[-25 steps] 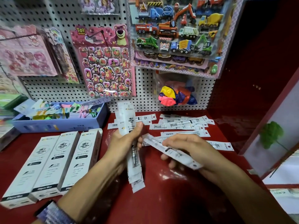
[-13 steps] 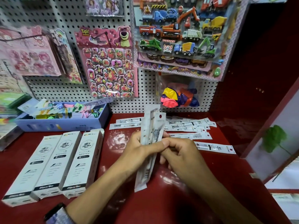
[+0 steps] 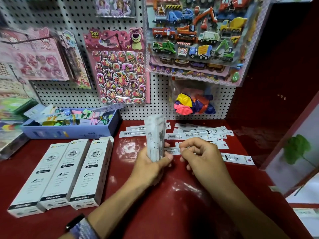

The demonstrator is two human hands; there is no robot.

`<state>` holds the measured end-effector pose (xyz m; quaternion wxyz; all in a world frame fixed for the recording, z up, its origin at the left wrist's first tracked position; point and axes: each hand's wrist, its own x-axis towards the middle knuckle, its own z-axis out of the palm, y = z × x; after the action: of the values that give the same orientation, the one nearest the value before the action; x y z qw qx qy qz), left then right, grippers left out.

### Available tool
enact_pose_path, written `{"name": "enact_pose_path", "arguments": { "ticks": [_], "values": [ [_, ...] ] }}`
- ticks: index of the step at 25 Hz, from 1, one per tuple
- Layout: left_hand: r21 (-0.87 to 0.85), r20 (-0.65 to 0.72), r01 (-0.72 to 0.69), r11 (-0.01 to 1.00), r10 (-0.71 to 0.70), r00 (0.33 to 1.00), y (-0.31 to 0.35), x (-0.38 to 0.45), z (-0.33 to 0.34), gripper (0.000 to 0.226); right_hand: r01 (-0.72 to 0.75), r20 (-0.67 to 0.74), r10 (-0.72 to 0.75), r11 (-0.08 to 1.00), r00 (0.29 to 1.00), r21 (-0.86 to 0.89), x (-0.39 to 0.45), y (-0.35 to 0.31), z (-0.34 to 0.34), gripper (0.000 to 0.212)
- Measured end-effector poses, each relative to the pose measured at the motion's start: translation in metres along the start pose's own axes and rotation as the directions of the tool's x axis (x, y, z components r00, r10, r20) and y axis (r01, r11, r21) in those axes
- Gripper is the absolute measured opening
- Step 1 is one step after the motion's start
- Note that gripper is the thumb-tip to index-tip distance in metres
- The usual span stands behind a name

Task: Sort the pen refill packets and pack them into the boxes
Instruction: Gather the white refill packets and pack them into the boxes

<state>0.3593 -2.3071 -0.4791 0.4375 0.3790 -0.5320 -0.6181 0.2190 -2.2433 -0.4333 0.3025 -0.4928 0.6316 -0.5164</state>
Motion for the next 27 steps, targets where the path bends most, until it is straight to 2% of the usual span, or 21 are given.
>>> {"name": "enact_pose_path", "arguments": {
  "ticks": [2,4,6,7,9,12,13,15,17,19,20,23,27],
  "values": [
    [-0.042,-0.060,-0.038,0.998,0.035,0.998,0.009,0.005,-0.003,0.022,-0.035,0.012,0.035,0.999,0.999,0.032,0.002,0.002,0.000,0.006],
    [-0.039,-0.058,0.015,0.999,-0.018,0.998,0.014,0.005,-0.006,0.025,-0.087,0.009,0.086,0.992,0.996,0.093,0.004,0.005,0.002,0.008],
    [-0.057,0.022,0.236,0.970,-0.235,0.972,0.015,0.002,-0.006,0.020,-0.154,0.015,0.154,0.982,0.988,0.111,0.004,0.008,0.005,0.014],
    [-0.075,0.092,0.359,0.930,-0.353,0.931,0.015,0.000,-0.005,0.015,-0.205,0.046,0.201,0.969,0.979,0.136,0.005,0.009,0.006,0.021],
    [-0.054,0.230,0.484,0.873,-0.461,0.857,0.021,-0.003,-0.005,0.010,-0.335,0.196,0.289,0.903,0.937,0.270,0.009,0.009,0.005,0.031],
    [0.080,0.417,0.496,0.865,-0.481,0.771,0.031,-0.010,0.003,0.012,-0.460,0.425,0.264,0.755,0.866,0.468,0.012,0.008,0.005,0.037],
    [0.119,0.441,0.490,0.863,-0.489,0.753,0.032,-0.012,0.006,0.012,-0.458,0.433,0.253,0.751,0.865,0.476,0.012,0.008,0.008,0.035],
    [0.125,0.462,0.469,0.874,-0.469,0.752,0.029,-0.012,0.007,0.012,-0.403,0.357,0.235,0.748,0.904,0.528,0.013,0.006,0.010,0.026],
    [0.108,0.486,0.452,0.885,-0.444,0.753,0.029,-0.008,0.002,0.016,-0.324,0.260,0.198,0.670,0.945,0.668,0.019,0.002,0.004,0.020],
    [0.076,0.550,0.465,0.882,-0.426,0.718,0.031,-0.008,-0.004,0.018,-0.270,0.206,0.174,0.613,0.963,0.742,0.024,-0.001,-0.007,0.020],
    [0.042,0.585,0.484,0.874,-0.414,0.698,0.031,-0.009,-0.006,0.021,-0.265,0.203,0.171,0.618,0.964,0.740,0.026,-0.002,-0.009,0.019],
    [-0.049,0.595,0.514,0.856,-0.388,0.703,0.031,-0.015,-0.005,0.024,-0.296,0.265,0.149,0.654,0.953,0.696,0.024,-0.003,-0.005,0.027],
    [-0.091,0.559,0.516,0.852,-0.385,0.734,0.038,-0.019,-0.010,0.024,-0.423,0.444,0.108,0.561,0.890,0.712,0.020,-0.005,-0.002,0.048]
  ]
}}
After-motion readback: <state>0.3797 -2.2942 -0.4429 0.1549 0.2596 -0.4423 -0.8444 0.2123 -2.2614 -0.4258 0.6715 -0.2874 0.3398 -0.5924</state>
